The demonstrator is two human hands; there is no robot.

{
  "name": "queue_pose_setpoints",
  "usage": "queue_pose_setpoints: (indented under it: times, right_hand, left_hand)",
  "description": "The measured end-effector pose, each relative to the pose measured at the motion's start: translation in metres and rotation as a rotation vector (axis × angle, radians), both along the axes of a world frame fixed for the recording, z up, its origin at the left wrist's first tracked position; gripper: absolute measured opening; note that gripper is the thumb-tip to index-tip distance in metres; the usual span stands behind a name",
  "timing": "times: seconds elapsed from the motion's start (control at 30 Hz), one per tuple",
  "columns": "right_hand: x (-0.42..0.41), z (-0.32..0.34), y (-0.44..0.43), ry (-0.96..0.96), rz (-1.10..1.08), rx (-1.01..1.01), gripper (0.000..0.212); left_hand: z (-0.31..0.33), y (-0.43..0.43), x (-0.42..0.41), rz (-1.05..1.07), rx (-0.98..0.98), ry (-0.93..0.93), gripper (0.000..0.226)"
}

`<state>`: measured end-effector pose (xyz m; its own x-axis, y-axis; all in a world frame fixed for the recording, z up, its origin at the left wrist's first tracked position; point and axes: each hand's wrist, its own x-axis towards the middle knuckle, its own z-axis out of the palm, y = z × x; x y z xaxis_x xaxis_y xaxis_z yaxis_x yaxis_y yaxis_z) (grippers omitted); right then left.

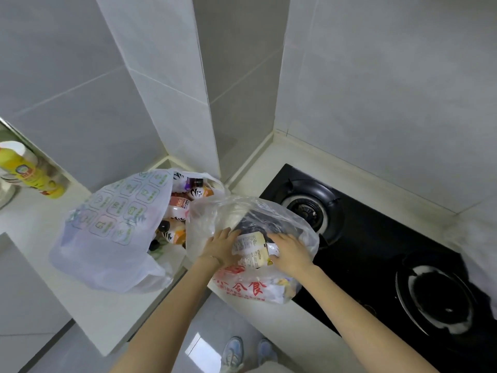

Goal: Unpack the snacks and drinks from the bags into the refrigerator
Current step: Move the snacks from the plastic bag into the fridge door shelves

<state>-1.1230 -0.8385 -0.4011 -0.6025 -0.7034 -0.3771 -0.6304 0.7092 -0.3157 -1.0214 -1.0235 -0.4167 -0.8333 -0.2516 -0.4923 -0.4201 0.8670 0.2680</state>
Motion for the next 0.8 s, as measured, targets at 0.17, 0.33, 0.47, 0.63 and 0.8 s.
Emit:
queue_pose_setpoints:
  times: [0.17, 0.33, 0.47, 0.63, 0.8]
  right_hand:
    - [-0.001, -0.008, -0.005, -0.019, -0.031, 0.024, 0.06]
    - [0.002, -0.016, -0.008, -0.015, -0.045, 0.027, 0.059]
    - [0.003, -0.017, -0.011, -0.015, -0.062, -0.003, 0.062]
    - [0.003, -0.015, -0.012, 0.018, -0.107, -0.048, 0.06]
    - [0.0, -0.015, -0.011, -0.035, -0.221, -0.122, 0.051]
  left_hand:
    - [-0.012, -0.005, -0.004, 0.004, 0.004, -0.068, 0.079]
    - [-0.022, 0.0, -0.006, -0.008, -0.075, -0.094, 0.072]
    - [-0.027, 0.003, -0.009, -0.001, -0.105, -0.087, 0.071]
    - [-0.028, 0.003, -0.009, -0.012, -0.138, 0.035, 0.056]
    - [-0.011, -0.001, -0.002, 0.061, 0.078, 0.216, 0.042]
